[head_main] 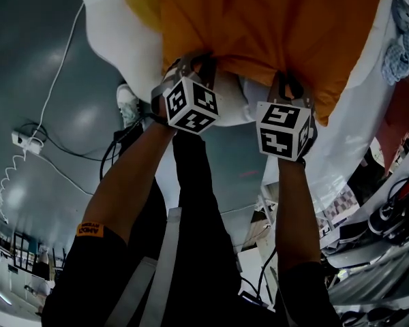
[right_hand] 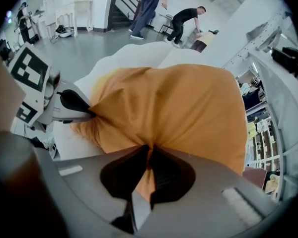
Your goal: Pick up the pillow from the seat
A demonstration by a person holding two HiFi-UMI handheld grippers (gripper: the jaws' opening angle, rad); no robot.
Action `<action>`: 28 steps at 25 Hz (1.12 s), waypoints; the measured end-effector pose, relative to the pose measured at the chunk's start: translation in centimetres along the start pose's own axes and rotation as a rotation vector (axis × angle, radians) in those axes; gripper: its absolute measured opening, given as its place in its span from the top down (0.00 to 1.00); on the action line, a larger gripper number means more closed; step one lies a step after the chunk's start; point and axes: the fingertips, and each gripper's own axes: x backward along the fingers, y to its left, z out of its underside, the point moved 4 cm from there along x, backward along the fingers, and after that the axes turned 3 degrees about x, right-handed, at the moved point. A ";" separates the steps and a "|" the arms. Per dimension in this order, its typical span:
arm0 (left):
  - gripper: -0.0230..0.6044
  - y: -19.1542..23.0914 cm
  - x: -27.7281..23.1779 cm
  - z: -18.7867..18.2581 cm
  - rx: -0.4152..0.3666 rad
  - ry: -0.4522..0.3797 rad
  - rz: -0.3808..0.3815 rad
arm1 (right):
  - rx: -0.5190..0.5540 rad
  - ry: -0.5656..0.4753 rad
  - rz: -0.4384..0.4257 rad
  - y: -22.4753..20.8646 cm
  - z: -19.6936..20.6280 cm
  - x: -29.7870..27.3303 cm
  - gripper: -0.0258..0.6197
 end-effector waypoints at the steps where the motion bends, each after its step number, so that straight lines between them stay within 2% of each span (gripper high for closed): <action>1: 0.95 0.1 0.3 -0.2 0.006 -0.001 0.000 | -0.014 -0.009 -0.006 0.0 -0.2 0.4 0.93; 9: 0.96 1.0 5.3 -3.1 0.107 -0.042 -0.021 | -0.076 -0.108 -0.032 -0.9 -3.1 5.4 0.95; 14: 0.96 2.0 10.7 -5.7 0.183 -0.087 -0.049 | -0.107 -0.200 -0.039 -1.5 -6.1 10.6 0.95; 19: 0.96 3.3 16.8 -8.4 0.219 -0.132 -0.084 | -0.140 -0.257 -0.054 -1.8 -9.2 15.4 0.95; 22: 0.96 3.9 20.8 -10.2 0.216 -0.159 -0.115 | -0.175 -0.279 -0.073 -1.7 -10.3 18.3 0.95; 28: 0.96 4.2 28.1 -13.7 0.131 -0.160 -0.165 | -0.266 -0.331 -0.096 -1.2 -11.2 24.3 0.95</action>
